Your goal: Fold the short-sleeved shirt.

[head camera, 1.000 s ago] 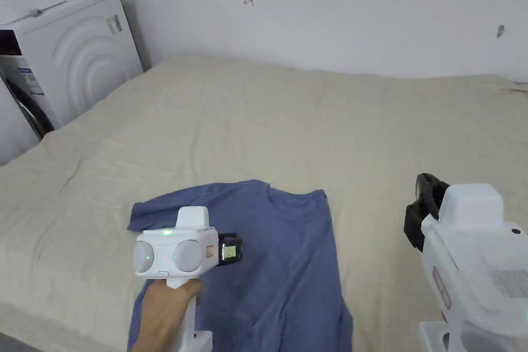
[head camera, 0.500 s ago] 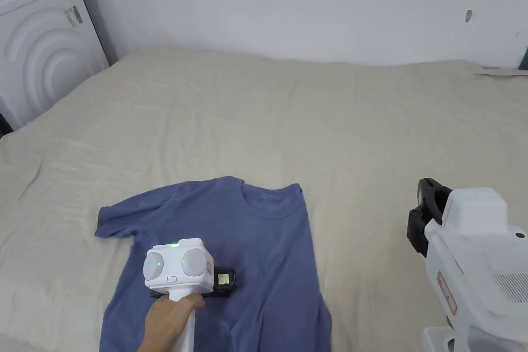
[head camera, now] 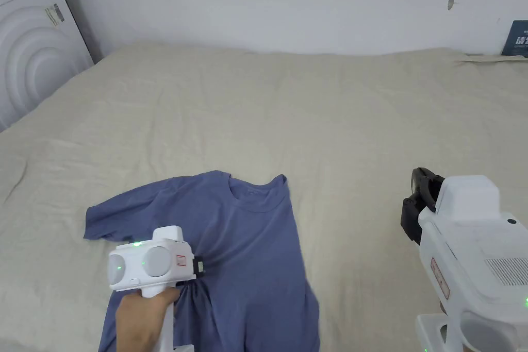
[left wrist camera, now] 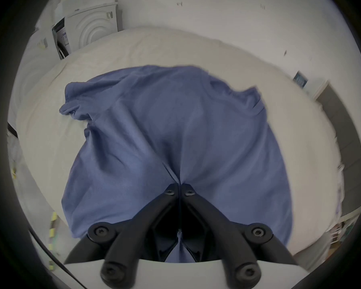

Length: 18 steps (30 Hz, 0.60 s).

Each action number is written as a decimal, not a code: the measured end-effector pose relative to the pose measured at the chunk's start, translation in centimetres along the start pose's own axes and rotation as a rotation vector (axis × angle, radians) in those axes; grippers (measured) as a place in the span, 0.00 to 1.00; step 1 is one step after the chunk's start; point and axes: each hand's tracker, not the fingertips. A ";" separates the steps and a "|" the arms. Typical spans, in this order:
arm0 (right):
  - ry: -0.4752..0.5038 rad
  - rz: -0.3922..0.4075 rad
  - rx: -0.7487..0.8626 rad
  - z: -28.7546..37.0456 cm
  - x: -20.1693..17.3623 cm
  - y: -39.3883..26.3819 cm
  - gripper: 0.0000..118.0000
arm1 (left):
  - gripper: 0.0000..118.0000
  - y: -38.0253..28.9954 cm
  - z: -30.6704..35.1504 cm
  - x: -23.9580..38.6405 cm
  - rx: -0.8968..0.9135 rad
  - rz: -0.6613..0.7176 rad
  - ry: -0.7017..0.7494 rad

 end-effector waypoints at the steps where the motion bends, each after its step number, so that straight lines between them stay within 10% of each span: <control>1: 0.000 0.001 0.003 0.1 0.2 0.1 0.00 | 0.00 0.4 0.8 -0.5 0.027 0.026 -0.046; 18: -0.135 -0.022 0.067 5.2 6.1 1.9 0.00 | 0.00 9.7 9.7 13.2 0.291 -0.206 -0.320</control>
